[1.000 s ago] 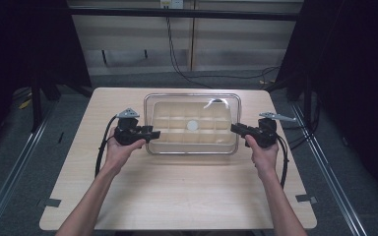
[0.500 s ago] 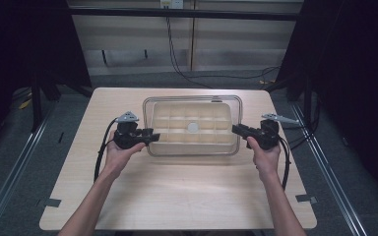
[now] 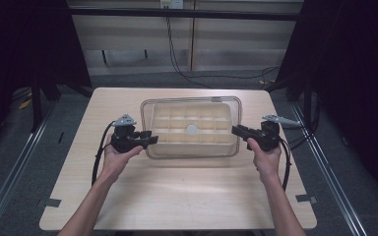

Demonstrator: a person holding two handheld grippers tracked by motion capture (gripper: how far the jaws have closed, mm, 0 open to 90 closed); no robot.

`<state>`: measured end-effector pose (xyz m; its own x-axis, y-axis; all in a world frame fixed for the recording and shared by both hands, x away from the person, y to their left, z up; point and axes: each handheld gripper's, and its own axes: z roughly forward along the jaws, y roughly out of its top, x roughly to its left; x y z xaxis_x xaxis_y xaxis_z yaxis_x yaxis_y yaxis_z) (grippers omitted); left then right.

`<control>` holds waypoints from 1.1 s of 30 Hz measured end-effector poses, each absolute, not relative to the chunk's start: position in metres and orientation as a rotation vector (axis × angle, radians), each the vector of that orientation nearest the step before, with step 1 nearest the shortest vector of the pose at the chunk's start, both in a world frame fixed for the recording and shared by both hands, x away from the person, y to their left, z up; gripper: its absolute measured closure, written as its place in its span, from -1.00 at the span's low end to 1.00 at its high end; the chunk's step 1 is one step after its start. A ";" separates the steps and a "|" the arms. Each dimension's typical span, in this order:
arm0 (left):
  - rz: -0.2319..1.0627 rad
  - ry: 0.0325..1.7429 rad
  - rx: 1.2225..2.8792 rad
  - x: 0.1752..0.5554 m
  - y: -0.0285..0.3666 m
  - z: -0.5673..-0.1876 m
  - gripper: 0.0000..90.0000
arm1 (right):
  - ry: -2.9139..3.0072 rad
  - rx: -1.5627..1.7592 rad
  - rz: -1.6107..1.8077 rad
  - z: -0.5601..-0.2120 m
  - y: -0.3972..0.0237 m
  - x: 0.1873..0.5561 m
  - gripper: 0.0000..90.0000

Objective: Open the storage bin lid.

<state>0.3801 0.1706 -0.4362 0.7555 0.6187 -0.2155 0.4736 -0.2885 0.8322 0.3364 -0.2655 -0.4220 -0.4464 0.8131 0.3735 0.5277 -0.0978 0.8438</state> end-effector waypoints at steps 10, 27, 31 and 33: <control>0.196 0.801 1.936 0.373 0.175 -0.428 0.34 | 1.924 1.448 1.568 -0.417 -0.264 0.331 0.55; 0.205 0.785 1.892 0.365 0.185 -0.415 0.40 | 1.972 1.396 1.576 -0.410 -0.259 0.327 0.54; 0.194 0.785 1.888 0.362 0.186 -0.411 0.40 | 1.973 1.401 1.588 -0.408 -0.260 0.326 0.55; 0.200 0.777 1.893 0.361 0.186 -0.408 0.40 | 1.980 1.389 1.594 -0.406 -0.261 0.324 0.55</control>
<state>0.3608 0.1859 -0.4084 0.7765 0.5965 -0.2029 0.4242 -0.2568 0.8684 0.3241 -0.2609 -0.4064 -0.5173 0.7792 0.3540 0.5120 -0.0498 0.8576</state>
